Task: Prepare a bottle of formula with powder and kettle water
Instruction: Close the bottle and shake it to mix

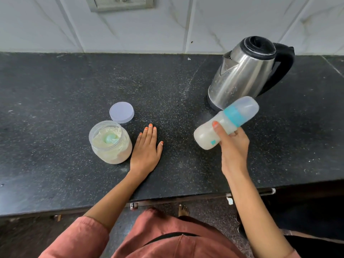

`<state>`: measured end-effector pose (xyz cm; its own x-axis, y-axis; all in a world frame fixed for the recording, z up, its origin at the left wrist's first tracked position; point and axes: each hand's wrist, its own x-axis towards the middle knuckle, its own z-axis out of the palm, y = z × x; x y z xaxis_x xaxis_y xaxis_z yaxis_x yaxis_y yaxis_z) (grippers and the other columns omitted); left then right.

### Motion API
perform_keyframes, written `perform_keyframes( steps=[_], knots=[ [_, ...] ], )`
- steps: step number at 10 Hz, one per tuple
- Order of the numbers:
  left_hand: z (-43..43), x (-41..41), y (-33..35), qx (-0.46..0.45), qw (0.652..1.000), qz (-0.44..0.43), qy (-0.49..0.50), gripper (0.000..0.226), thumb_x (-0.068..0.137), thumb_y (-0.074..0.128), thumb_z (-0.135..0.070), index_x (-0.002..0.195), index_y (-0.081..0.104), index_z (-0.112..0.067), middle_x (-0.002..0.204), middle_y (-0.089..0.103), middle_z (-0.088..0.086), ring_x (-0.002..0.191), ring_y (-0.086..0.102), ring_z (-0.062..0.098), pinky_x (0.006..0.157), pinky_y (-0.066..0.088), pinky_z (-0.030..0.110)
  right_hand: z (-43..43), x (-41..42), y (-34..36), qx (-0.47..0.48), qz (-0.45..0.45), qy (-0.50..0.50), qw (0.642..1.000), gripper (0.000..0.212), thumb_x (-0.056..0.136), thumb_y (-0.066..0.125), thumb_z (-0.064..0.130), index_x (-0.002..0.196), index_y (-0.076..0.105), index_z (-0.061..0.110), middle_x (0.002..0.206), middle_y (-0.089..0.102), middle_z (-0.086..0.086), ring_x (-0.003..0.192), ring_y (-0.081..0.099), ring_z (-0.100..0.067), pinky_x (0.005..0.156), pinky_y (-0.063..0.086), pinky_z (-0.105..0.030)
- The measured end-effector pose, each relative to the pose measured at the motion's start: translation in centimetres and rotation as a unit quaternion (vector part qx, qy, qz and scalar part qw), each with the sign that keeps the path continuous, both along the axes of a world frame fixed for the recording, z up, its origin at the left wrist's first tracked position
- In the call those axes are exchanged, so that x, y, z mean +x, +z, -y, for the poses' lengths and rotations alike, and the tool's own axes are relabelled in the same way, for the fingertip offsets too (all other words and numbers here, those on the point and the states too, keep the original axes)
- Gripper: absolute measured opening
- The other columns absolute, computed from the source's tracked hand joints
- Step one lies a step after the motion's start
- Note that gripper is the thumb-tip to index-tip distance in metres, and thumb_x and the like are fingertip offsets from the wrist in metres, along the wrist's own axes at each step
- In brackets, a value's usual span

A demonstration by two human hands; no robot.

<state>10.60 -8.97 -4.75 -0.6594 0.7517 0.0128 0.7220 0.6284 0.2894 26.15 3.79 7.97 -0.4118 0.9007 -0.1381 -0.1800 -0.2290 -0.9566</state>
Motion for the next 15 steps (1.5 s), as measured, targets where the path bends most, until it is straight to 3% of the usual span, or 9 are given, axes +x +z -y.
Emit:
perform_keyframes(
  steps=[2, 4, 5, 7, 9, 11, 12, 14, 15],
  knots=[
    [0.0, -0.1, -0.3, -0.005, 1.000, -0.006, 0.000, 0.058, 0.100, 0.022, -0.037, 0.149, 0.008, -0.009, 0.158, 0.002, 0.005, 0.146, -0.001, 0.016, 0.115, -0.005, 0.028, 2.1, 0.9, -0.7, 0.014, 0.122, 0.230, 0.965, 0.033, 0.060, 0.077, 0.008, 0.089, 0.067, 0.019, 0.075, 0.073, 0.011, 0.075, 0.066, 0.001, 0.063, 0.051, -0.014],
    [-0.1, -0.2, -0.3, 0.004, 1.000, -0.004, 0.000, 0.058, 0.100, 0.022, -0.037, 0.148, 0.009, -0.009, 0.158, 0.003, 0.006, 0.146, -0.001, 0.016, 0.114, -0.006, 0.027, 0.0, 0.2, -0.1, -0.043, 0.018, 0.041, 0.998, 0.024, 0.076, 0.069, 0.009, 0.098, 0.063, 0.017, 0.095, 0.069, 0.003, 0.091, 0.064, -0.010, 0.084, 0.053, -0.028],
    [0.0, -0.3, -0.4, -0.001, 1.000, -0.004, -0.002, 0.058, 0.100, 0.022, -0.038, 0.149, 0.008, -0.009, 0.158, 0.001, 0.005, 0.145, -0.001, 0.016, 0.114, -0.006, 0.027, 2.6, 1.1, -1.1, 0.014, 0.129, 0.221, 0.967, 0.028, 0.067, 0.075, 0.003, 0.088, 0.066, 0.020, 0.077, 0.073, 0.009, 0.074, 0.066, 0.000, 0.064, 0.052, -0.015],
    [0.0, -0.1, -0.3, 0.004, 1.000, -0.006, -0.002, 0.058, 0.100, 0.022, -0.037, 0.148, 0.010, -0.008, 0.158, 0.003, 0.006, 0.146, 0.000, 0.017, 0.114, -0.006, 0.028, 0.5, 0.0, 0.1, -0.070, -0.034, -0.013, 0.997, 0.020, 0.077, 0.068, 0.013, 0.095, 0.065, 0.021, 0.092, 0.070, 0.009, 0.087, 0.066, -0.005, 0.076, 0.055, -0.024],
    [0.0, -0.2, -0.2, -0.001, 1.000, -0.005, 0.000, 0.058, 0.100, 0.023, -0.037, 0.149, 0.008, -0.009, 0.158, 0.002, 0.005, 0.146, -0.001, 0.016, 0.115, -0.005, 0.028, 3.6, 1.2, -0.1, 0.036, 0.111, 0.242, 0.963, 0.029, 0.066, 0.073, -0.003, 0.083, 0.065, 0.018, 0.067, 0.072, 0.015, 0.064, 0.064, 0.006, 0.058, 0.049, -0.010],
    [0.0, 0.0, 0.1, 0.005, 1.000, 0.000, -0.002, 0.057, 0.101, 0.022, -0.037, 0.148, 0.009, -0.009, 0.158, 0.002, 0.005, 0.146, -0.002, 0.016, 0.115, -0.005, 0.028, 0.7, 0.0, 0.2, -0.080, -0.015, 0.025, 0.996, 0.024, 0.076, 0.068, 0.016, 0.099, 0.064, 0.017, 0.094, 0.069, 0.005, 0.090, 0.065, -0.009, 0.080, 0.054, -0.027],
    [0.0, -0.1, 0.1, 0.001, 1.000, -0.004, 0.000, 0.057, 0.101, 0.024, -0.036, 0.149, 0.009, -0.009, 0.158, 0.002, 0.006, 0.146, 0.000, 0.017, 0.116, -0.004, 0.029, 2.5, 0.5, -0.3, -0.023, 0.079, 0.189, 0.979, 0.032, 0.059, 0.075, 0.022, 0.089, 0.067, 0.018, 0.083, 0.073, 0.005, 0.082, 0.067, -0.007, 0.073, 0.055, -0.023],
    [0.0, 0.0, 0.1, 0.011, 1.000, 0.001, 0.002, 0.057, 0.101, 0.025, -0.036, 0.148, 0.011, -0.008, 0.158, 0.004, 0.006, 0.146, 0.000, 0.017, 0.115, -0.005, 0.028, 0.4, -0.2, 0.0, -0.112, -0.019, 0.026, 0.993, 0.016, 0.076, 0.067, 0.016, 0.092, 0.065, 0.018, 0.090, 0.070, 0.006, 0.083, 0.066, -0.005, 0.075, 0.055, -0.024],
    [0.0, 0.1, 0.2, 0.011, 1.000, 0.005, 0.001, 0.057, 0.101, 0.024, -0.036, 0.148, 0.011, -0.008, 0.158, 0.004, 0.006, 0.146, 0.000, 0.017, 0.115, -0.004, 0.029, 1.3, -0.1, -0.4, -0.085, 0.030, 0.071, 0.993, 0.013, 0.078, 0.067, 0.014, 0.090, 0.065, 0.019, 0.087, 0.071, 0.005, 0.082, 0.067, -0.007, 0.077, 0.056, -0.026]
  ],
)
